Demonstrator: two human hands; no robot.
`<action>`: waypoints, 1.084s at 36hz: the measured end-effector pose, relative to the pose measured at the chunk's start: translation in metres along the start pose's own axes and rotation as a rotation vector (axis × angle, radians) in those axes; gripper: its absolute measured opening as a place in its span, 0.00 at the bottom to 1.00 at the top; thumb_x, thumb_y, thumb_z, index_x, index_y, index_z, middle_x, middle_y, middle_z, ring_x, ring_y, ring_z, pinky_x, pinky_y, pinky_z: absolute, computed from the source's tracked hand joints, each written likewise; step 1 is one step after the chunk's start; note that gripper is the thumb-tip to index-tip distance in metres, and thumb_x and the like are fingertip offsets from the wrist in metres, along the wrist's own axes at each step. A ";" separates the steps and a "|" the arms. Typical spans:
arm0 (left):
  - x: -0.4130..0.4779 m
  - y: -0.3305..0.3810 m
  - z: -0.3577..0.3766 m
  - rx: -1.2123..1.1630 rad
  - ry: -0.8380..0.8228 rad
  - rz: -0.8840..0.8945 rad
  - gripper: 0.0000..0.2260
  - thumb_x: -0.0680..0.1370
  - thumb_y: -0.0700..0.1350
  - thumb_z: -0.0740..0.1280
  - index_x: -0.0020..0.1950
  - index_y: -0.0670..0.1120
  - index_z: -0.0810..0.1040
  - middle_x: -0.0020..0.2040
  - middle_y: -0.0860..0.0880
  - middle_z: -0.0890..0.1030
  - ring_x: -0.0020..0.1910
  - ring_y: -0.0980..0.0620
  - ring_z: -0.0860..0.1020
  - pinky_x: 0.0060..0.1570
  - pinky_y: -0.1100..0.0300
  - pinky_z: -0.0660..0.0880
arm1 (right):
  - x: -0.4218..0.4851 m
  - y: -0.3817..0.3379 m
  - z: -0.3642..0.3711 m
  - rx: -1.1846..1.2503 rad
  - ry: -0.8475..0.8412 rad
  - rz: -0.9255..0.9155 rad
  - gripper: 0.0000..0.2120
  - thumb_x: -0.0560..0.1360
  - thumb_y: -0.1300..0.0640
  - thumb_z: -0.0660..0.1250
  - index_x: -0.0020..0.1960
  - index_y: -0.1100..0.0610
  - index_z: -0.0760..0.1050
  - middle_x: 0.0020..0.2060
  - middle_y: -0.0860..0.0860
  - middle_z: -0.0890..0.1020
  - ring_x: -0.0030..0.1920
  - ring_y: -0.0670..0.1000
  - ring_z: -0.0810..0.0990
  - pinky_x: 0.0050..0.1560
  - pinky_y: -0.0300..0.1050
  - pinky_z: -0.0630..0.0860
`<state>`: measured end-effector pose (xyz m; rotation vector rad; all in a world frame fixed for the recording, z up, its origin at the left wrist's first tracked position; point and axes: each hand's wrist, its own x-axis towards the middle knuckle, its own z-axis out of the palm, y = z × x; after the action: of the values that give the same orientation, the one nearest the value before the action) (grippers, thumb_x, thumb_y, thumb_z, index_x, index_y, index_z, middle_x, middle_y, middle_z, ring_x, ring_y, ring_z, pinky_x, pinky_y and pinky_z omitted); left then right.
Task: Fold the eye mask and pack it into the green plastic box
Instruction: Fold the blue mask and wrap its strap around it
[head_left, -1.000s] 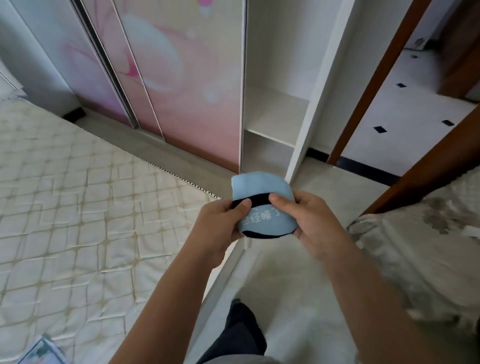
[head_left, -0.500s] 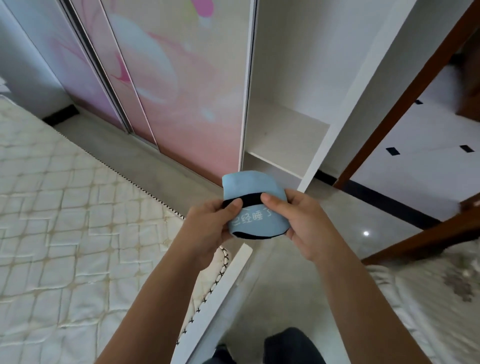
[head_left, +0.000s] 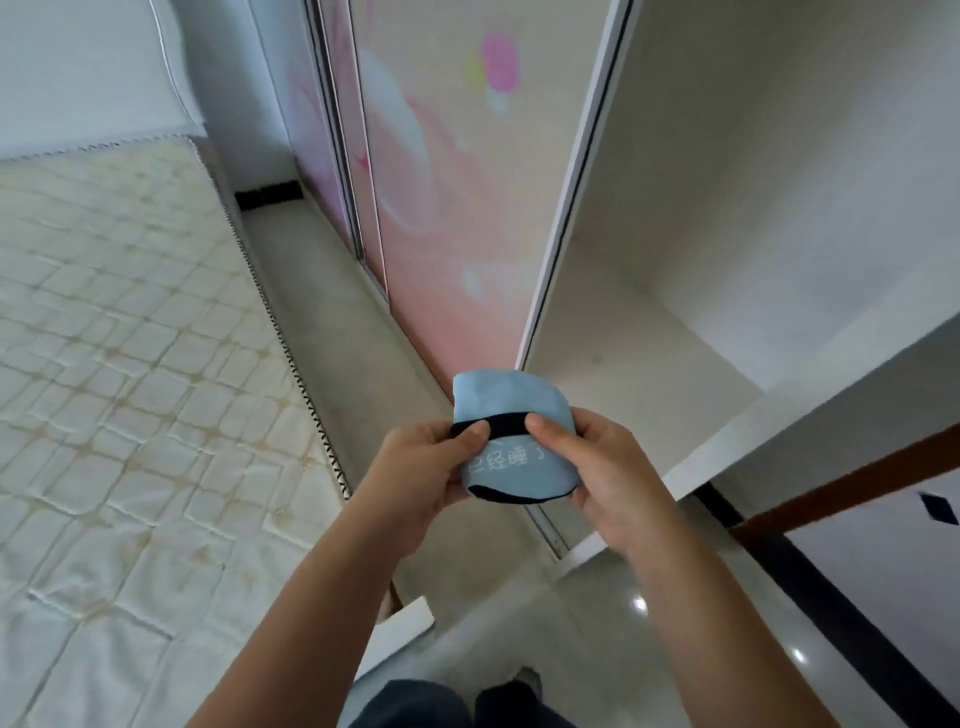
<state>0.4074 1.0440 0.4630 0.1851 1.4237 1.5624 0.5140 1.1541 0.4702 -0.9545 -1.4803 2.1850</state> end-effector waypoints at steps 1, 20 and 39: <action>0.006 0.003 0.008 0.002 0.015 0.008 0.08 0.77 0.39 0.63 0.52 0.36 0.78 0.44 0.42 0.83 0.37 0.52 0.82 0.36 0.63 0.80 | 0.006 -0.006 -0.007 0.002 -0.012 0.004 0.06 0.70 0.60 0.69 0.47 0.59 0.79 0.34 0.50 0.85 0.35 0.46 0.83 0.34 0.37 0.79; 0.117 0.069 -0.011 -0.151 0.218 0.127 0.07 0.77 0.38 0.63 0.49 0.36 0.79 0.38 0.45 0.84 0.34 0.54 0.83 0.33 0.64 0.79 | 0.168 -0.051 0.019 -0.150 -0.170 -0.008 0.01 0.71 0.59 0.70 0.42 0.55 0.79 0.33 0.48 0.84 0.35 0.46 0.83 0.34 0.38 0.78; 0.265 0.253 -0.202 -0.150 0.496 0.326 0.06 0.77 0.39 0.64 0.44 0.41 0.80 0.35 0.48 0.85 0.35 0.53 0.83 0.33 0.63 0.79 | 0.415 -0.121 0.248 -0.210 -0.460 0.029 0.06 0.71 0.60 0.69 0.48 0.57 0.78 0.40 0.52 0.83 0.38 0.49 0.82 0.39 0.40 0.79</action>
<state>0.0001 1.1380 0.4854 -0.0730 1.7049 2.0772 0.0334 1.2833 0.4968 -0.5504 -1.9397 2.4167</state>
